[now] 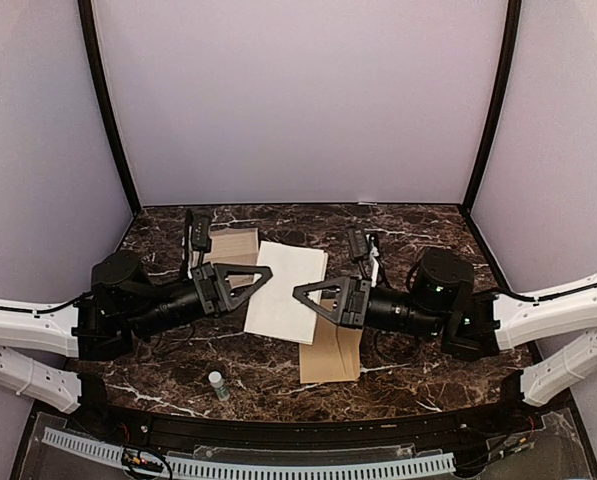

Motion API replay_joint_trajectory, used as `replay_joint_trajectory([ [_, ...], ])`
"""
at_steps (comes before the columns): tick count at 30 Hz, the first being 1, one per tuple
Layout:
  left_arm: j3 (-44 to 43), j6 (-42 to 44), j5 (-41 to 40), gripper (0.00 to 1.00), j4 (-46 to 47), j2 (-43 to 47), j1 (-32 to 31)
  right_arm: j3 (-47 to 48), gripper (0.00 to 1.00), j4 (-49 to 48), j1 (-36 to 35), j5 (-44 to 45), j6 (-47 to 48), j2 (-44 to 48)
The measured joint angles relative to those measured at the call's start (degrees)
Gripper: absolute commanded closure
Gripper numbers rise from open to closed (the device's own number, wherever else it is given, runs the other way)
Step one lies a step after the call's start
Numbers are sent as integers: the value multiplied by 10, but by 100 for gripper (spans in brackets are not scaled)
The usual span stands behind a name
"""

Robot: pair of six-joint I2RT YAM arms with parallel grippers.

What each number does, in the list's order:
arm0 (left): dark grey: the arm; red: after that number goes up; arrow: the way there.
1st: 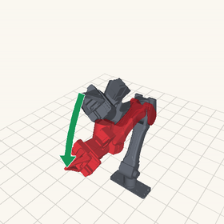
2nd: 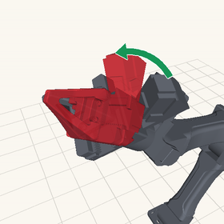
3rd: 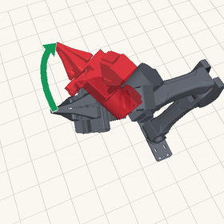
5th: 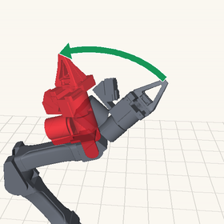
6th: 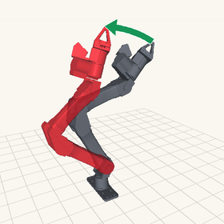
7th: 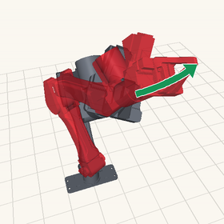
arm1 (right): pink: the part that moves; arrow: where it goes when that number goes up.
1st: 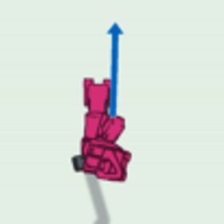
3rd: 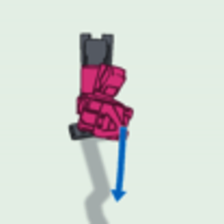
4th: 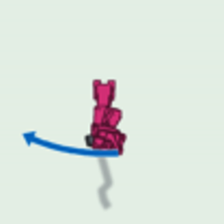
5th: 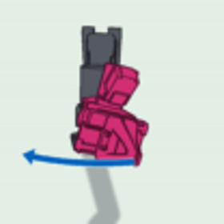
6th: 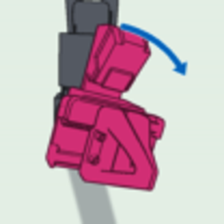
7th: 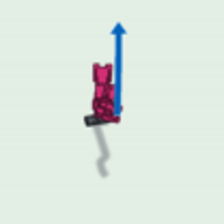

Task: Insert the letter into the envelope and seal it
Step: Place the letter in the envelope.

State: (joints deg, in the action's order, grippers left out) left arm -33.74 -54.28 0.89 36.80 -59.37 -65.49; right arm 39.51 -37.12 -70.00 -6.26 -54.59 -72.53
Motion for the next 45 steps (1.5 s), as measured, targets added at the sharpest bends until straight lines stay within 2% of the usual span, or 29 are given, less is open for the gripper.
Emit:
replay_joint_trajectory([
  [2, 0, -1, 2, 81, -3, 0, 0, -2, 100, 6, -1, 12, -7, 4],
  [5, -1, -4, 2, 53, -19, 0, 0, -5, 100, 23, -2, 33, -6, 19],
  [7, -5, -7, -1, 40, -43, 0, 0, -7, 100, 48, -1, 51, -6, 32],
  [9, -10, -11, -7, 32, -73, 0, 0, -7, 100, 82, -1, 75, -4, 48],
  [11, -12, -20, -16, 29, -105, 0, 0, -3, 100, 133, -1, 105, -2, 62],
  [17, -21, -38, -31, 24, -207, -22, 0, 35, 100, 330, 9, 179, 1, 72],
  [23, -22, -53, -11, 23, -254, -78, 14, 35, 100, 445, 63, 179, 14, 74],
  [32, -14, -66, 33, 25, -235, -163, 49, 28, 100, 487, 112, 136, 53, 61],
  [39, -18, -71, 69, 31, -203, -250, 51, 23, 100, 509, 128, 125, 72, 49],
  [45, -28, -71, 84, 35, -184, -289, 51, 19, 100, 514, 141, 119, 80, 47],
])
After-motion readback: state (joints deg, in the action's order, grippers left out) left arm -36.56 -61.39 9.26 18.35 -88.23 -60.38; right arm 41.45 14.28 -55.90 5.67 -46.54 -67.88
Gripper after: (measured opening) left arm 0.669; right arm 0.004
